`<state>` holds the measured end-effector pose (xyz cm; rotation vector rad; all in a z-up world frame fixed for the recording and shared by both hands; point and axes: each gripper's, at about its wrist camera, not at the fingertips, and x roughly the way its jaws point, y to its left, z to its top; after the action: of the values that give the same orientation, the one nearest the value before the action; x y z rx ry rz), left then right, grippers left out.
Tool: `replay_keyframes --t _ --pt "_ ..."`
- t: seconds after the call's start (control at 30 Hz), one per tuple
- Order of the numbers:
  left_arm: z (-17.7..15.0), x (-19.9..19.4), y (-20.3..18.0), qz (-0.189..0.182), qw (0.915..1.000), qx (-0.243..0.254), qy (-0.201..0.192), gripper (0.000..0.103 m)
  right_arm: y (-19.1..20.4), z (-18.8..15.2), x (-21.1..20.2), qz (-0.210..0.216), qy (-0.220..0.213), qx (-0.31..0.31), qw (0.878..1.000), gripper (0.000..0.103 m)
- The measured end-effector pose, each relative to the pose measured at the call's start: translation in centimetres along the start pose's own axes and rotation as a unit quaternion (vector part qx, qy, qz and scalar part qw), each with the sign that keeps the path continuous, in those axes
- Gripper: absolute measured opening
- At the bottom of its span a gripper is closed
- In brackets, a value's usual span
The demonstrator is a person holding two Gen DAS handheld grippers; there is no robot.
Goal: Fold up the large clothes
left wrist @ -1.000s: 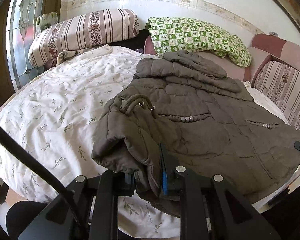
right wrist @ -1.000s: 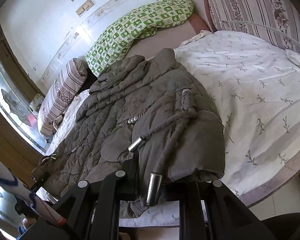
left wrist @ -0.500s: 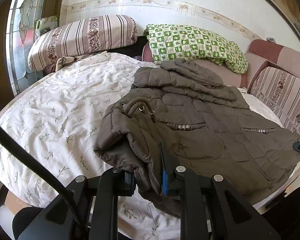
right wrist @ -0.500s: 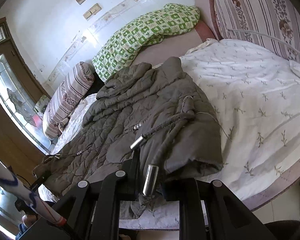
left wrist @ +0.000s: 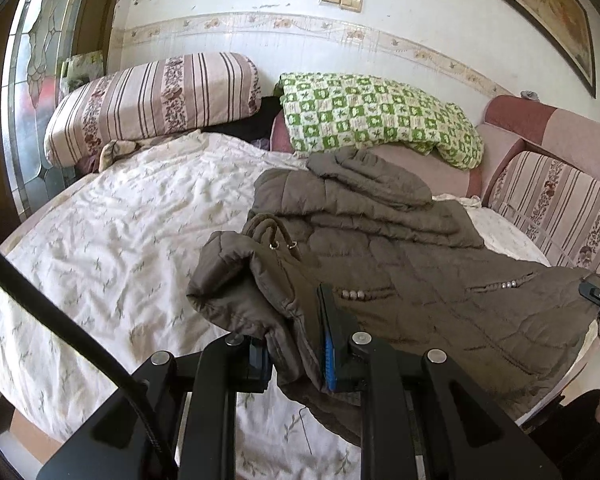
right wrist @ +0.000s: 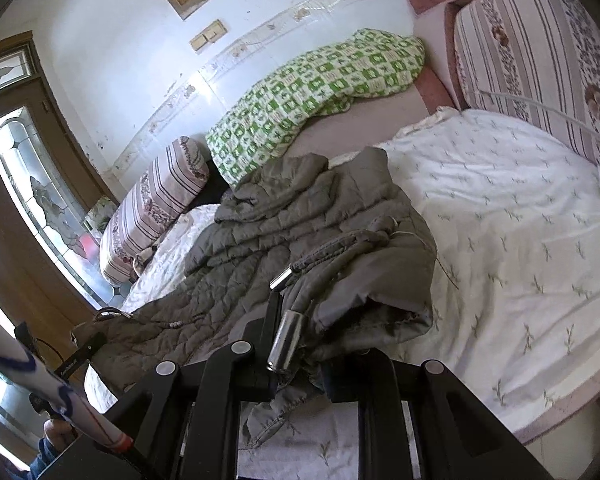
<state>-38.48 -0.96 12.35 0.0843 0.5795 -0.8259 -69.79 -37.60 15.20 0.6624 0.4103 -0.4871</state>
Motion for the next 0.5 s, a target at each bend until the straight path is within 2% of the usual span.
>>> replay_keyframes --t 0.5 --pt "3.5 1.0 -0.1 -0.008 0.9999 0.001 -0.011 0.019 1.3 3.9 1.2 0.011 -0.014 -0.013 1.0 0.017"
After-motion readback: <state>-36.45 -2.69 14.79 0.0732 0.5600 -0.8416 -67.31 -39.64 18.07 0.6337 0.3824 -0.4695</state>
